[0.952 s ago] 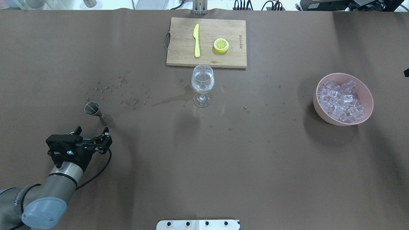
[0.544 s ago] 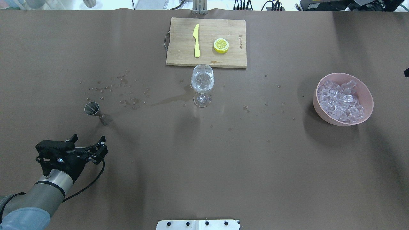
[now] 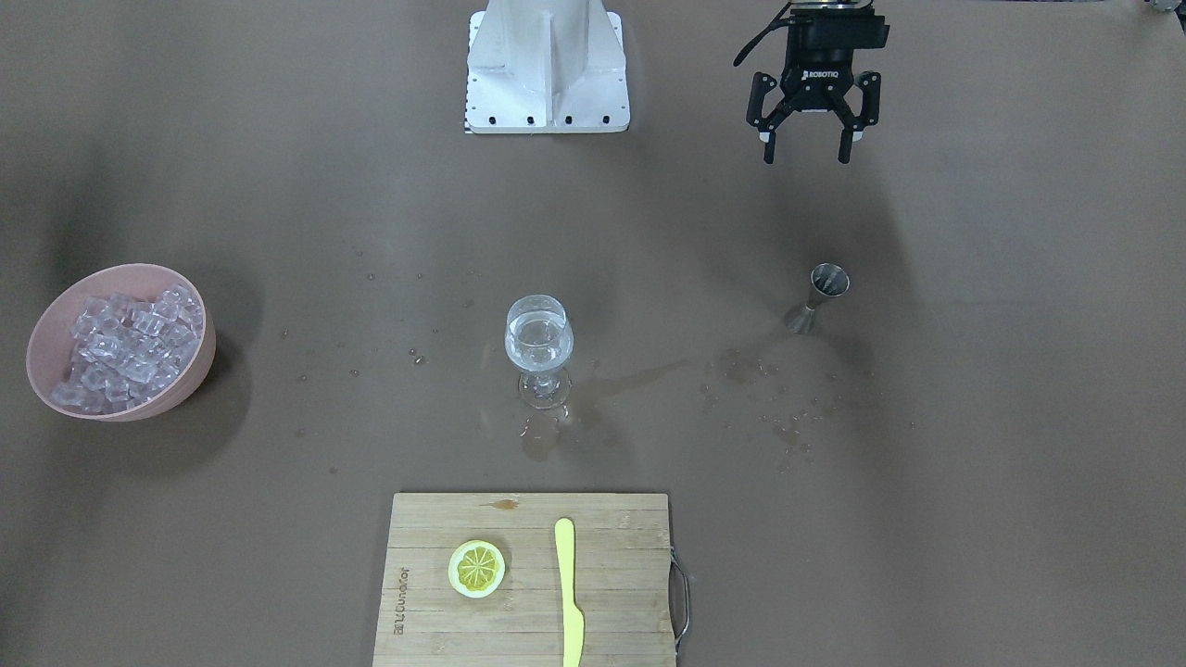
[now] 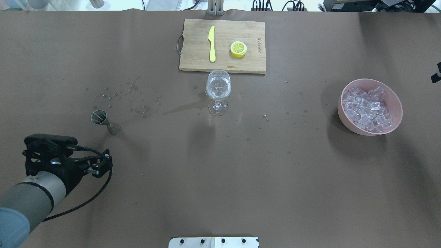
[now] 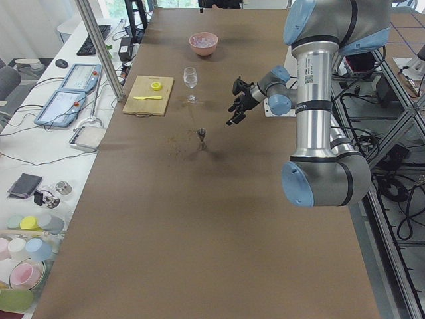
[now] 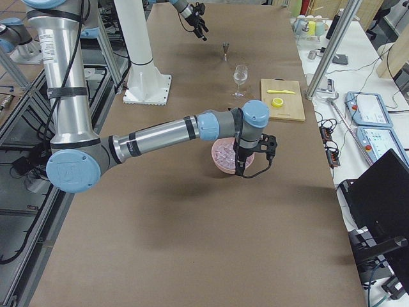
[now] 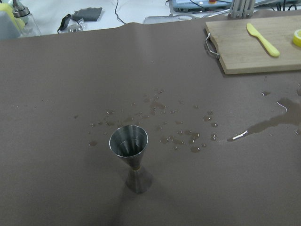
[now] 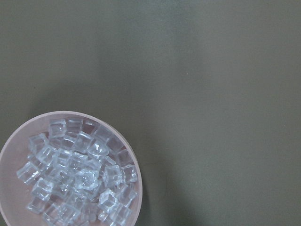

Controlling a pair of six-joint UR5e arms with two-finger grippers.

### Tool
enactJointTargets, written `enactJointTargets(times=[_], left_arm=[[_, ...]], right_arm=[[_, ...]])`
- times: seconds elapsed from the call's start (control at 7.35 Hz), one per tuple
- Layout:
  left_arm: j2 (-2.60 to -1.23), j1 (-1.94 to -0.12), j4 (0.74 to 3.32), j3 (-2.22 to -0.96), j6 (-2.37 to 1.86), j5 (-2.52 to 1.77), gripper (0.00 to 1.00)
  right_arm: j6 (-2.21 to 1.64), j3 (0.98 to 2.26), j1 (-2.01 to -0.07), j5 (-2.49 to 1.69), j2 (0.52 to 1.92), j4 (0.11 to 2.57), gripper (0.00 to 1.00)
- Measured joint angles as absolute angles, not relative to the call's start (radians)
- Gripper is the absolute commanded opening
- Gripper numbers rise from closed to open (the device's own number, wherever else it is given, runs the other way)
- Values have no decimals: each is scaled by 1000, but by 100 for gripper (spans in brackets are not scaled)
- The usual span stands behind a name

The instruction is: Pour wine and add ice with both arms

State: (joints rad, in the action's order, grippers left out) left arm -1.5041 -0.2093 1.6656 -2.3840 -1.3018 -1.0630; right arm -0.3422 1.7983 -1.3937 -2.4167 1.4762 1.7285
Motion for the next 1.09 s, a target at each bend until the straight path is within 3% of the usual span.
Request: enactJointTargets(times=[0.41,0.82,1.09], left_arm=[[-1890,-584,1263,-2269,-917,-1462,98],[-1985,-904,1238,-2039,-543,-1676,98],[-2022,-1126,1293,-1814,-245,-1784,98]], right_arm=[[-345,1851,-1348,-2416,1474,1704,100],[-350,1875,-1296,-2416,1457,1693,100],[-346,1878,-1236,-2393,1426,1670,100]])
